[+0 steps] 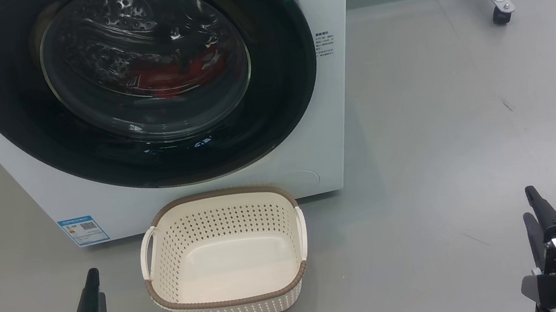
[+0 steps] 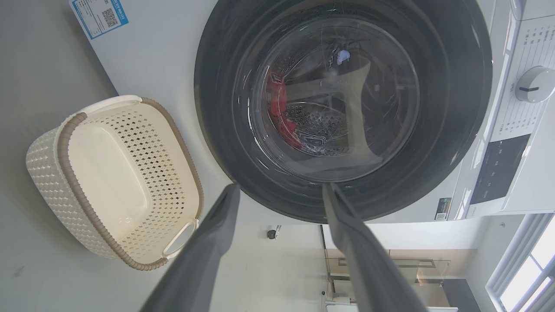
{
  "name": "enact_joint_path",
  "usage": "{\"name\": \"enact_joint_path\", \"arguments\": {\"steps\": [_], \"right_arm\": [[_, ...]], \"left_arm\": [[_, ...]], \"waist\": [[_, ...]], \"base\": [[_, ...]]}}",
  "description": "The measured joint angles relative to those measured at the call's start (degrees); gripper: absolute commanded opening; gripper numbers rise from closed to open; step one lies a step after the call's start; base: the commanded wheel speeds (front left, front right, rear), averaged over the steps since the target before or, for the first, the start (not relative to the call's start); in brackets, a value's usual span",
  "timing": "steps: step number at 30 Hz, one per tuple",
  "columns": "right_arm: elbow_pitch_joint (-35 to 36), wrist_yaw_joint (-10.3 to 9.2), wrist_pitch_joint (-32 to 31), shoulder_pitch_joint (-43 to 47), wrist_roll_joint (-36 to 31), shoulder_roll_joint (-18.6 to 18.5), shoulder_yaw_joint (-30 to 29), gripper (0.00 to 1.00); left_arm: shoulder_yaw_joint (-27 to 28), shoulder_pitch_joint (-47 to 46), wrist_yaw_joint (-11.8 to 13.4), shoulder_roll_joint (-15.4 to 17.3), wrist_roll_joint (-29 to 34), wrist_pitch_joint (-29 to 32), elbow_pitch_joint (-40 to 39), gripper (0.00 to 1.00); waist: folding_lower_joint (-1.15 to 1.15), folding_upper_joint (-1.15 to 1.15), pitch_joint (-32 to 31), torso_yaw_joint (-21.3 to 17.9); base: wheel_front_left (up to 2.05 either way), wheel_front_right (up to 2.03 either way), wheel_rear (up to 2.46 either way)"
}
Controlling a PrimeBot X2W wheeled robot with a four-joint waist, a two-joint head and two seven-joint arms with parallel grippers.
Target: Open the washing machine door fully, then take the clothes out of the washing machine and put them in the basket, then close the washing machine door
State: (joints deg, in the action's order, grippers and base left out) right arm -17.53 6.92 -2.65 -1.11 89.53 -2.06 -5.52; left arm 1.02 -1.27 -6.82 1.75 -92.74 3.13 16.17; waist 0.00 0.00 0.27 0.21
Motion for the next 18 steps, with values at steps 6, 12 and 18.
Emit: {"name": "enact_joint_path", "arguments": {"steps": [6,12,18], "right_arm": [[0.12,0.0,0.93,-0.33,-2.34,-0.77,0.78,1.0],[0.26,0.0,2.1,-0.98,-5.7,-1.65,2.16,1.0],[0.23,0.0,3.71,-1.17,-9.45,-2.49,3.7,1.0]], "left_arm": [[-1.18,-0.29,0.0,0.64,2.97,-0.98,-0.22,1.0],[-2.7,-0.46,-0.01,2.45,7.6,-2.8,-0.29,1.0],[-3.97,-0.5,-0.01,2.92,11.0,-4.87,-0.2,1.0]], "waist": [[0.0,0.0,-0.03,0.07],[0.0,0.0,-0.09,0.12],[0.0,0.0,-0.14,0.17]], "base": [[0.0,0.0,0.0],[0.0,0.0,0.0],[0.0,0.0,0.0]]}}
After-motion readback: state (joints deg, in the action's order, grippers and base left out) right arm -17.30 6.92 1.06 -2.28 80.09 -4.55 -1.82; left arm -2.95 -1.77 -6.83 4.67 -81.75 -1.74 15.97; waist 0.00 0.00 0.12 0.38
